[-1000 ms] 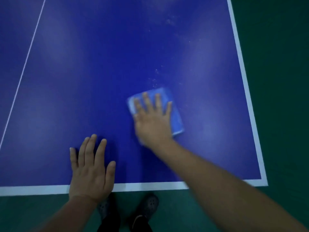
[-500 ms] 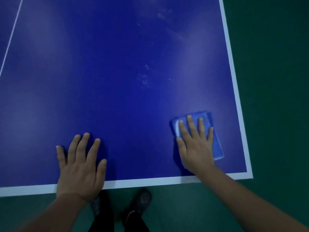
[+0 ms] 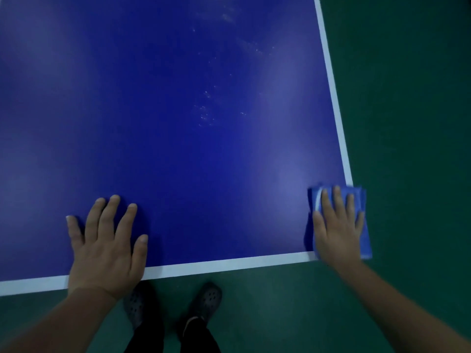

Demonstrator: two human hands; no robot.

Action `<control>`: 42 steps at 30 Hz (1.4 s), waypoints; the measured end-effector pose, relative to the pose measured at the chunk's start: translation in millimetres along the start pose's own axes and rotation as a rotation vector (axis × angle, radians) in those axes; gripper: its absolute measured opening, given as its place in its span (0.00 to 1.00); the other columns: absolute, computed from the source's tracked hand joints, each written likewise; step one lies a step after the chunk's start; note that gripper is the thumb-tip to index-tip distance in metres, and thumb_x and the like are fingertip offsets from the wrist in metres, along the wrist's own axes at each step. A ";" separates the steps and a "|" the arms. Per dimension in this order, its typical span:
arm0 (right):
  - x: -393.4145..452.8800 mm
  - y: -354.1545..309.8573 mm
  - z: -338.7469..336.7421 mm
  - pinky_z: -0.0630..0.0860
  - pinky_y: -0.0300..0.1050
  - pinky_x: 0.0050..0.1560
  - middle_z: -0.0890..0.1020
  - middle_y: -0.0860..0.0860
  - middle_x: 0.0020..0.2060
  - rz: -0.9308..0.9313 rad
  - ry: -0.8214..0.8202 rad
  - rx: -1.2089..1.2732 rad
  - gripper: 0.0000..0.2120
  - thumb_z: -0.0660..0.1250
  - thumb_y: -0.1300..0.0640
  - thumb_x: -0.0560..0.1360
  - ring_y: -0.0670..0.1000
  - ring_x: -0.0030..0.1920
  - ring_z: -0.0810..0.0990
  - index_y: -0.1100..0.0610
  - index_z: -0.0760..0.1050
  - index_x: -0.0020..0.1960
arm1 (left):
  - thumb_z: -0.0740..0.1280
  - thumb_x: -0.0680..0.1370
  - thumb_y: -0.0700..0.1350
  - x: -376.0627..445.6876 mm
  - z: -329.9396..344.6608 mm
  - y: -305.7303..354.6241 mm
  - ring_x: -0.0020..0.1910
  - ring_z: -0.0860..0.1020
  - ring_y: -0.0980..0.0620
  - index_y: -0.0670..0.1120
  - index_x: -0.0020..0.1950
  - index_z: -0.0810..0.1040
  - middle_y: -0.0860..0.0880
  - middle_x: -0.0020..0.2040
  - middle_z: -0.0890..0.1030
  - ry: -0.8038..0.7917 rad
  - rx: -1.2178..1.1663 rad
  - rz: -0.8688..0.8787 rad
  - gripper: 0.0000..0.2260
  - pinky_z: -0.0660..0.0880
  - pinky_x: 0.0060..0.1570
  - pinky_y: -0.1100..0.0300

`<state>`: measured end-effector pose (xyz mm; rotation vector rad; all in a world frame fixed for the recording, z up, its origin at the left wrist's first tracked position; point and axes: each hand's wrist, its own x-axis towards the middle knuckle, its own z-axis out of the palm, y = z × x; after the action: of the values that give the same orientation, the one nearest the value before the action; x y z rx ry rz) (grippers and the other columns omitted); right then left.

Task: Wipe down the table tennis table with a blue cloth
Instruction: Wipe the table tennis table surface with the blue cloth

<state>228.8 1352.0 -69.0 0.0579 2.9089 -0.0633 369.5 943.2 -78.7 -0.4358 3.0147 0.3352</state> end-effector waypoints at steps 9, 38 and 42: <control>44.4 -77.0 -4.7 0.43 0.69 0.76 0.47 0.45 0.81 0.192 0.062 0.088 0.27 0.48 0.43 0.84 0.56 0.81 0.43 0.44 0.49 0.81 | 0.48 0.80 0.58 -0.8 -5.4 0.5 0.78 0.55 0.41 0.42 0.75 0.67 0.40 0.77 0.62 -0.019 -0.009 -0.014 0.30 0.44 0.74 0.33; 53.2 -90.4 -7.1 0.43 0.68 0.76 0.49 0.45 0.81 0.067 0.044 0.057 0.26 0.47 0.42 0.84 0.54 0.81 0.44 0.43 0.49 0.81 | 0.44 0.80 0.57 61.2 -9.3 17.2 0.80 0.47 0.45 0.46 0.80 0.58 0.45 0.81 0.54 0.032 -0.111 -0.100 0.30 0.40 0.77 0.43; 18.4 -141.2 10.2 0.52 0.71 0.74 0.59 0.49 0.80 -0.156 0.075 -0.050 0.26 0.48 0.43 0.82 0.60 0.79 0.55 0.47 0.60 0.79 | 0.44 0.81 0.58 62.0 -3.6 14.9 0.80 0.49 0.45 0.46 0.79 0.60 0.45 0.80 0.56 0.030 -0.108 -0.108 0.29 0.43 0.77 0.42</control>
<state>207.0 1211.2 -77.7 -0.1789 2.9824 -0.0145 305.7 939.5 -78.7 -0.6145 2.9962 0.4885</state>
